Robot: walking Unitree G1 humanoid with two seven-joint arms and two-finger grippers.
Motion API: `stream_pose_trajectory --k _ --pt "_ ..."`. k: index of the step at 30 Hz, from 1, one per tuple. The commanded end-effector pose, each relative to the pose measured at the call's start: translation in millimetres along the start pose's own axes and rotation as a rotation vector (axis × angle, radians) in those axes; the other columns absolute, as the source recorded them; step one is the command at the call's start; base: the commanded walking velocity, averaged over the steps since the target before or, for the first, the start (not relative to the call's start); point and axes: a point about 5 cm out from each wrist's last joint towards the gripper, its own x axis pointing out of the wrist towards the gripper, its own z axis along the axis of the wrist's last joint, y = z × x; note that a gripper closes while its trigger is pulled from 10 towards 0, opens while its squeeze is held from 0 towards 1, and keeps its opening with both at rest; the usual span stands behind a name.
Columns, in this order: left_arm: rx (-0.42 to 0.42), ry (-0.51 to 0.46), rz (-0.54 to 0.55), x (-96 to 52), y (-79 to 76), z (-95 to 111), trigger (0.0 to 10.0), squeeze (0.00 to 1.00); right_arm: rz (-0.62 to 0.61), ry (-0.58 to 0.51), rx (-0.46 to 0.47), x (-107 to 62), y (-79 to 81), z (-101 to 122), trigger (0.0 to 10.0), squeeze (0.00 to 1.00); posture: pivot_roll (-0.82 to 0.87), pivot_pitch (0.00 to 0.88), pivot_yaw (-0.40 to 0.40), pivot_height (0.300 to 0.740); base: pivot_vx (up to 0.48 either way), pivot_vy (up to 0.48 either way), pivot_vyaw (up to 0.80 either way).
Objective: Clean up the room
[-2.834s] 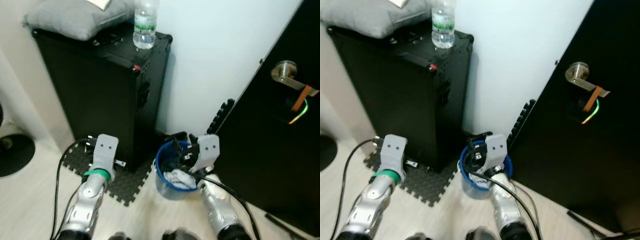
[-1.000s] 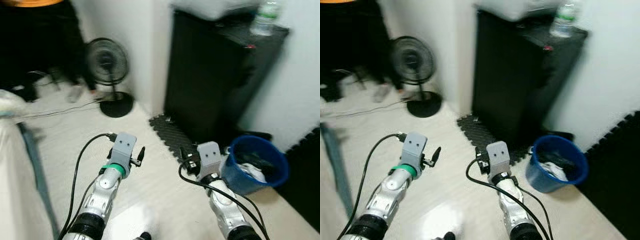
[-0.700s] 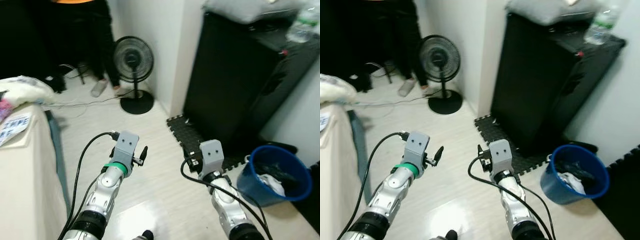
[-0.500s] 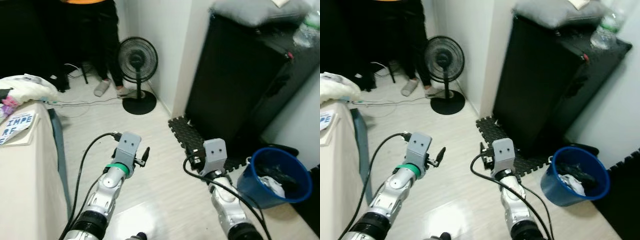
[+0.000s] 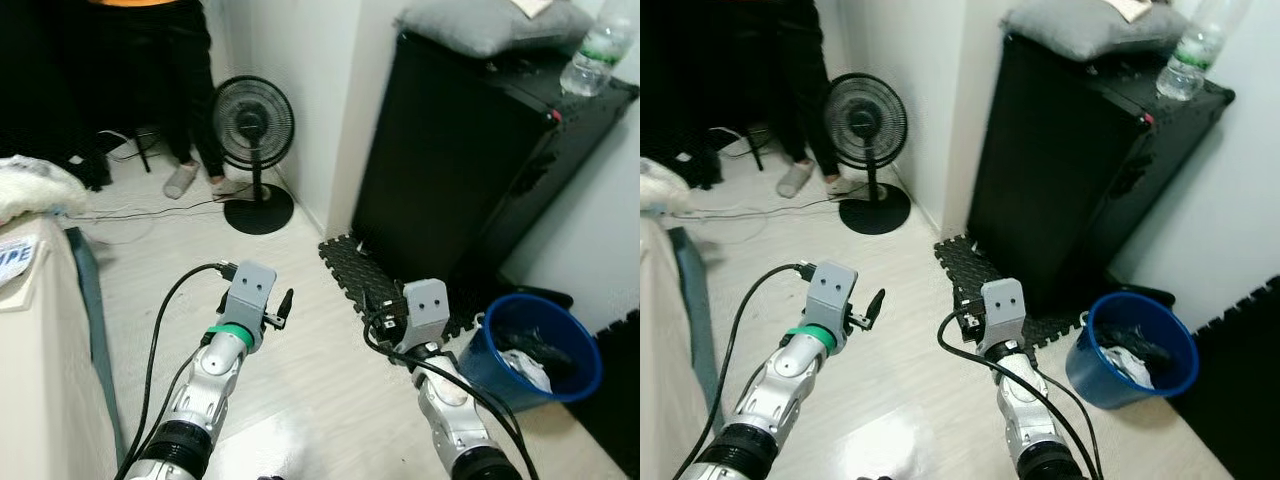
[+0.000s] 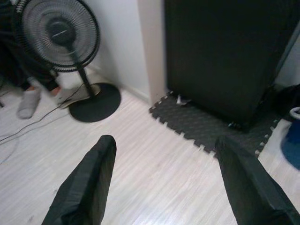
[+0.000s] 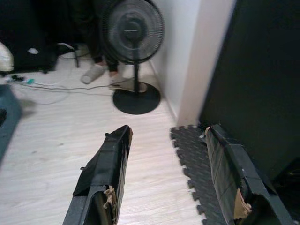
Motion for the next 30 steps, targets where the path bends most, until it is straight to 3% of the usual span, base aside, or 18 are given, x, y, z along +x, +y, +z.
stream_pose_trajectory --k 1,6,17,30 --pt "0.0 0.02 0.002 -2.8 0.5 -6.9 10.0 0.0 -0.01 0.01 0.011 -2.9 -1.4 -3.1 10.0 0.0 0.02 0.008 0.013 0.736 0.416 0.24 0.0" --pt "0.001 0.021 0.003 -3.3 0.5 -7.3 10.0 0.0 -0.008 0.013 0.004 -4.0 -1.9 -3.8 10.0 0.0 0.01 0.012 0.012 0.736 0.417 0.0 0.0" --pt "0.001 0.019 0.005 -4.0 -0.1 -7.7 10.0 0.0 0.001 0.023 -0.01 -4.3 -3.9 -4.3 10.0 0.0 0.02 0.017 0.006 0.736 0.417 0.065 0.72" --pt "0.008 0.041 0.009 -4.9 -0.5 -11.8 10.0 0.0 0.006 0.025 0.021 -7.4 -5.8 -6.3 10.0 0.0 0.02 0.024 0.004 0.736 0.381 0.097 0.0"
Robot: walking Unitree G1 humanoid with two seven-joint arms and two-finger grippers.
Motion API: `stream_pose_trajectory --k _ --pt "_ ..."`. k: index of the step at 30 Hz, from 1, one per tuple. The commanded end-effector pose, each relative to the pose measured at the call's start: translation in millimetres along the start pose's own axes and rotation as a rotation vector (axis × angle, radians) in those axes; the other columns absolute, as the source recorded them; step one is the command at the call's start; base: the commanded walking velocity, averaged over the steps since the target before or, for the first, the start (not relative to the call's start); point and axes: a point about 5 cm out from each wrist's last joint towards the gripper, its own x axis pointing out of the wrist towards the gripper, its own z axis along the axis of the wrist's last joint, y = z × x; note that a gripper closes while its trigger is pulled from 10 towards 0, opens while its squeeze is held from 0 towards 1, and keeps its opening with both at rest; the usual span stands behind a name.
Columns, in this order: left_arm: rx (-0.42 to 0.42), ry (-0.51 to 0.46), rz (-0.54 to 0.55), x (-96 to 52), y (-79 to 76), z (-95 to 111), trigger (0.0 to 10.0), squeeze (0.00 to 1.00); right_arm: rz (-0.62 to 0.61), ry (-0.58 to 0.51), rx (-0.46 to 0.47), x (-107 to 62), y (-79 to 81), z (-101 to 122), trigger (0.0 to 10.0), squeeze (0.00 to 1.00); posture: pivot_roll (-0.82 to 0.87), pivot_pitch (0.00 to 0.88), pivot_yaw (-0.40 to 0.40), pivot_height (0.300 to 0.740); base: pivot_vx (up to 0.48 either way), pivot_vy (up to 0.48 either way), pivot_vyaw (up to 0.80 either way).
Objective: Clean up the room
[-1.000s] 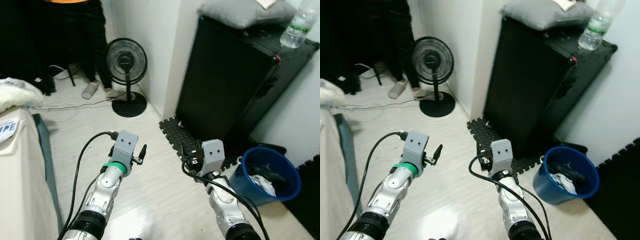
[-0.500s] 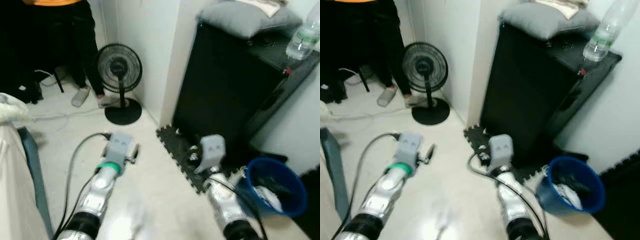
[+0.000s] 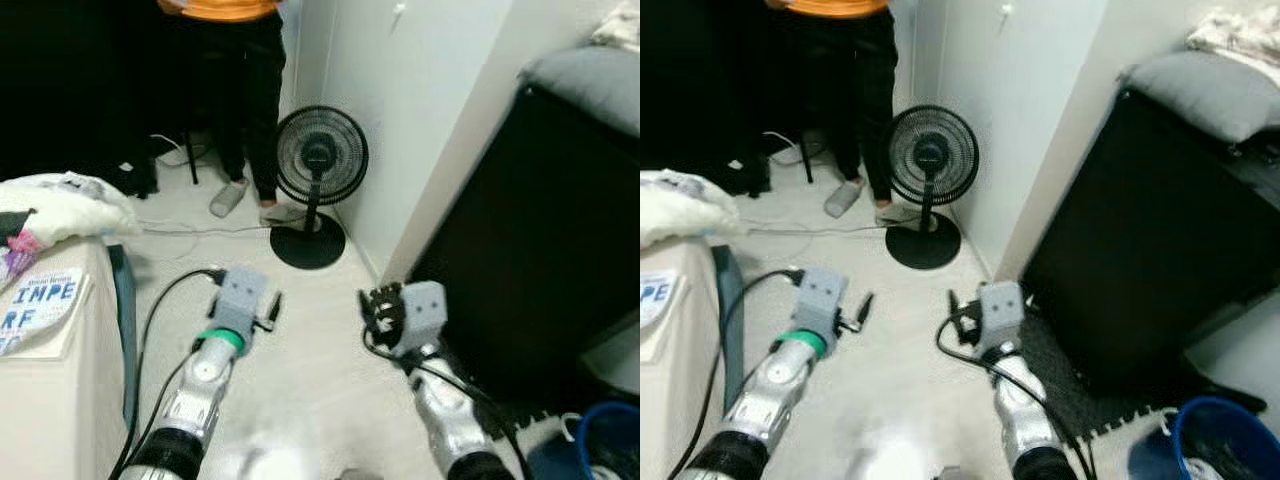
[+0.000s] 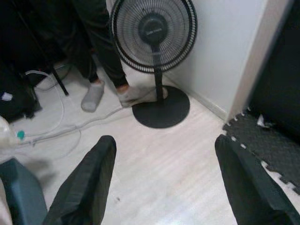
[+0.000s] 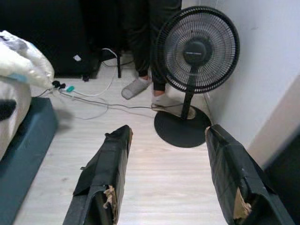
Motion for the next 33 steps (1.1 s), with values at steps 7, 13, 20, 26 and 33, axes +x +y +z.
stream_pose_trajectory --k 7,13,20,26,33 --pt "0.046 0.087 -0.071 -7.5 -9.3 -23 10.0 0.0 -0.025 0.089 0.019 -16.5 -17.2 -18 10.0 0.0 0.01 0.026 0.009 0.736 0.0 0.0 0.0" --pt "0.039 0.09 -0.059 -7.0 -8.0 -23 10.0 0.0 -0.043 0.085 0.03 -17.7 -19.9 -18 10.0 0.0 0.01 0.026 0.009 0.736 0.0 0.0 0.0" --pt "0.033 0.085 -0.051 -5.5 -7.3 -20 10.0 0.0 -0.038 0.077 0.033 -15.3 -17.7 -17 10.0 0.0 0.01 0.026 0.013 0.736 0.0 0.0 0.0" --pt "0.037 0.081 -0.049 -4.8 -6.2 -20 10.0 0.0 -0.036 0.079 0.037 -15.6 -17.4 -17 10.0 0.0 0.01 0.027 0.014 0.736 0.0 0.0 0.0" --pt "0.038 0.081 -0.056 -3.9 -7.9 -19 10.0 0.0 -0.037 0.086 0.039 -17.0 -17.2 -19 10.0 0.0 0.01 0.028 0.014 0.736 0.0 0.0 0.0"
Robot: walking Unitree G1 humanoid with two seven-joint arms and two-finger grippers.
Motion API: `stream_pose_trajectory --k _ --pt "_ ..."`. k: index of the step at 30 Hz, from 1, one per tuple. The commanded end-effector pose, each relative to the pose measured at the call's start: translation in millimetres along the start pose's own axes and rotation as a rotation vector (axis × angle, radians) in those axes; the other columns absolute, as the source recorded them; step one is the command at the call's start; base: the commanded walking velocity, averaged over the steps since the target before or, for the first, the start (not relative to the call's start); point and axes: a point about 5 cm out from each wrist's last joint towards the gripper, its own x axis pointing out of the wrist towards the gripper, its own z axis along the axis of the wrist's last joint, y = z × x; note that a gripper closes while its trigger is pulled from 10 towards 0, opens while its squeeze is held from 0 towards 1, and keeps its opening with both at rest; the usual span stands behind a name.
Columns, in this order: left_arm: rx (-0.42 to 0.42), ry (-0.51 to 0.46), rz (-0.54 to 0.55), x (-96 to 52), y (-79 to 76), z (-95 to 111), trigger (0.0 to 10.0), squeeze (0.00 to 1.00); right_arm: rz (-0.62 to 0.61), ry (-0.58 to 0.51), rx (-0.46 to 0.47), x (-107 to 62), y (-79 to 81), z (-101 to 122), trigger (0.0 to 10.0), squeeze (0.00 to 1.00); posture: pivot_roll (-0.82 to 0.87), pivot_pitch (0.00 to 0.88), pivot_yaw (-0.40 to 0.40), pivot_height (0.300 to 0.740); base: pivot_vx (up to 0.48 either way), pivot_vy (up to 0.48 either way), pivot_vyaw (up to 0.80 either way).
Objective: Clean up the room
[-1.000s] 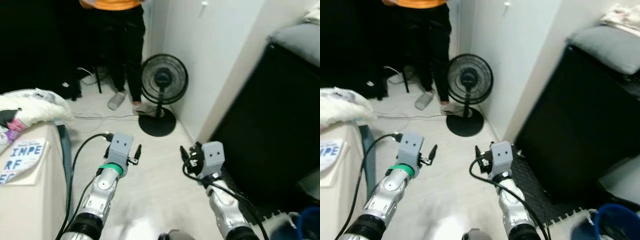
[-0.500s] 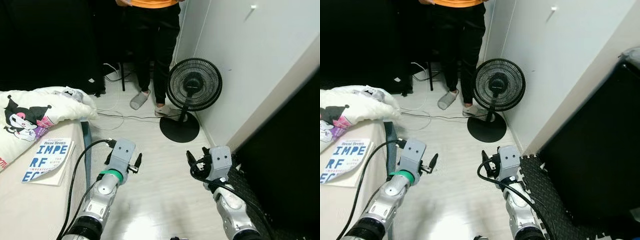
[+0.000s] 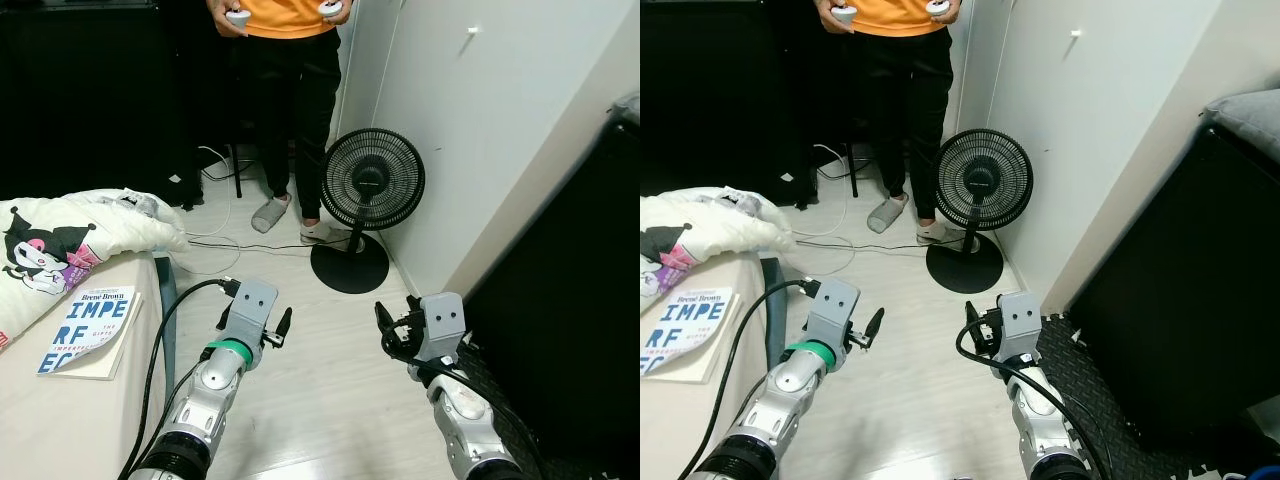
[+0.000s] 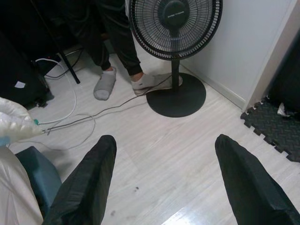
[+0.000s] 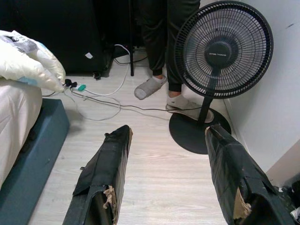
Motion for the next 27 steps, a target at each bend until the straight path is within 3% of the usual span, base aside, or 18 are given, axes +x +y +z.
stream_pose_trajectory --k 1,27 --pt "0.008 0.017 -0.014 0.0 -2.6 -3.1 10.0 0.0 -0.013 0.023 0.011 -4.8 -2.3 -6.1 10.0 0.0 0.01 0.028 0.014 0.736 0.0 0.0 0.0" --pt "0.004 0.01 -0.029 -2.5 -3.3 -5.1 10.0 0.0 -0.005 0.03 0.016 -4.8 1.4 -8.1 10.0 0.0 0.02 0.027 0.015 0.736 0.0 0.0 0.0"
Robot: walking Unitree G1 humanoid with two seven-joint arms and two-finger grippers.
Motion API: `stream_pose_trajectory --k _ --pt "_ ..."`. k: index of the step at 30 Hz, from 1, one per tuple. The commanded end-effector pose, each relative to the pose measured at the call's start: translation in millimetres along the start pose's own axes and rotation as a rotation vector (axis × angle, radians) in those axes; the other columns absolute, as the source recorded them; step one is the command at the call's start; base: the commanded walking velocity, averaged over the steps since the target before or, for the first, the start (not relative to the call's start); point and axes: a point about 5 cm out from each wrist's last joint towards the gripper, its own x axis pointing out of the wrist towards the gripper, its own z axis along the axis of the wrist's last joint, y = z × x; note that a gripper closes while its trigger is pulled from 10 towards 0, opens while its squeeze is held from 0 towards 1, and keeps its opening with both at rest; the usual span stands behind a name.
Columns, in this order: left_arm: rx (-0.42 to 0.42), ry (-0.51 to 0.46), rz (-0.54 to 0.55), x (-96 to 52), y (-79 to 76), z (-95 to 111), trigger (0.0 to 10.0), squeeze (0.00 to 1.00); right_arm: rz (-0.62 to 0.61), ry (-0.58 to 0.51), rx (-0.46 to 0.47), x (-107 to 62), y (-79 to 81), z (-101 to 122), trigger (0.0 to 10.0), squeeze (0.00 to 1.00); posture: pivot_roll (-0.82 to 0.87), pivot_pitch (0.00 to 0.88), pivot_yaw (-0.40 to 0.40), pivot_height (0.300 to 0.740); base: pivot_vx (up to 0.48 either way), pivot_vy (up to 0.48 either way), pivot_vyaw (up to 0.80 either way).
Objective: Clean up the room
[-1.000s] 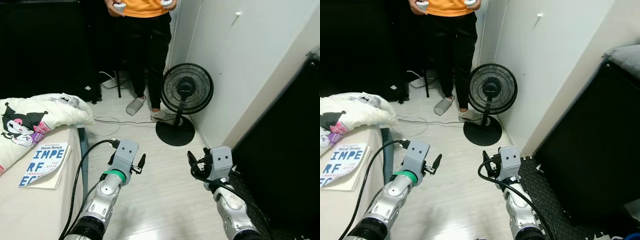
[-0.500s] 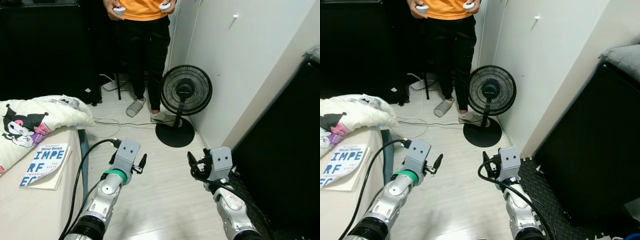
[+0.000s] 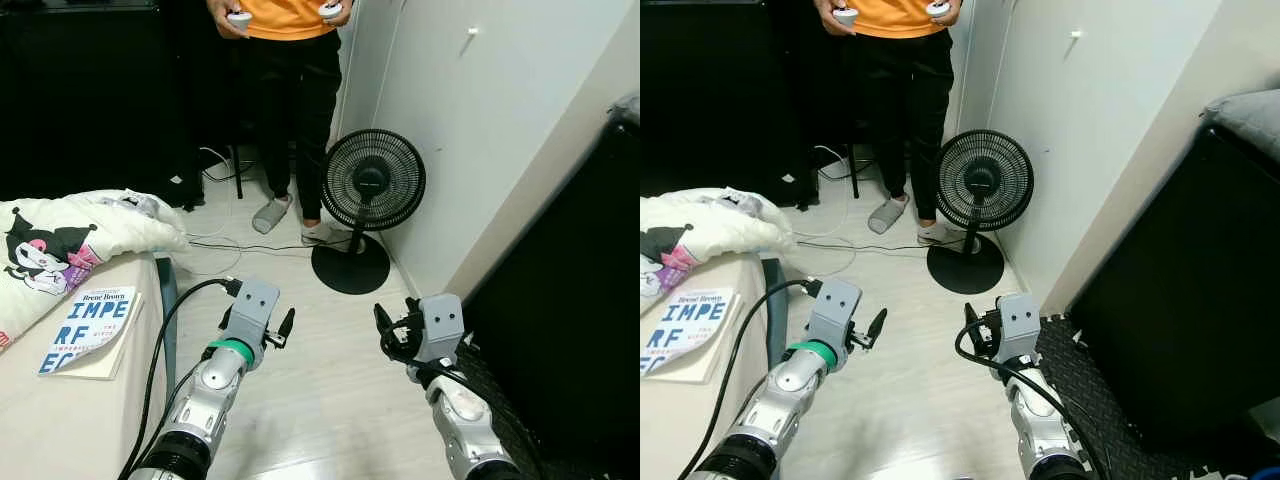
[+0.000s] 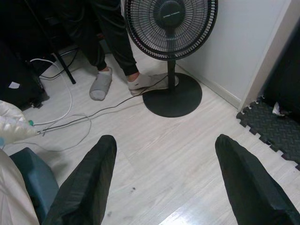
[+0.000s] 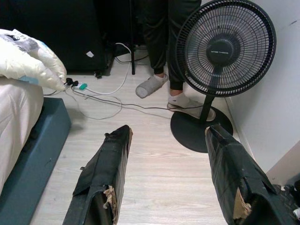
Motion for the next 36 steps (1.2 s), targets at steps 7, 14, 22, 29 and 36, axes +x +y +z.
stream_pose_trajectory --k 7,14,22,29,36 --pt "-0.005 0.009 0.006 -2.0 -0.3 -4.3 10.0 0.0 -0.005 0.029 0.008 -4.2 -0.6 -6.9 10.0 0.0 0.02 0.025 0.014 0.736 0.0 0.0 0.0" --pt "0.019 0.009 0.001 -1.8 -0.1 -4.2 10.0 0.0 -0.005 0.029 0.005 -3.9 -0.5 -6.9 10.0 0.0 0.02 0.026 0.015 0.736 0.0 -0.16 0.0" --pt "0.016 0.006 0.002 -1.9 0.0 -4.1 10.0 0.0 -0.003 0.033 0.003 -4.6 -0.1 -7.8 10.0 0.0 0.02 0.031 0.016 0.736 0.0 -0.317 0.0" --pt "0.016 0.007 0.002 -2.0 0.2 -4.2 10.0 0.0 -0.003 0.033 0.003 -4.4 0.2 -7.8 10.0 0.0 0.02 0.032 0.016 0.736 0.0 -0.261 0.0" --pt "0.02 0.006 0.004 -2.1 1.2 -4.4 10.0 0.0 -0.003 0.034 0.002 -4.0 0.8 -7.8 10.0 0.0 0.02 0.034 0.017 0.736 0.0 -0.257 0.0"
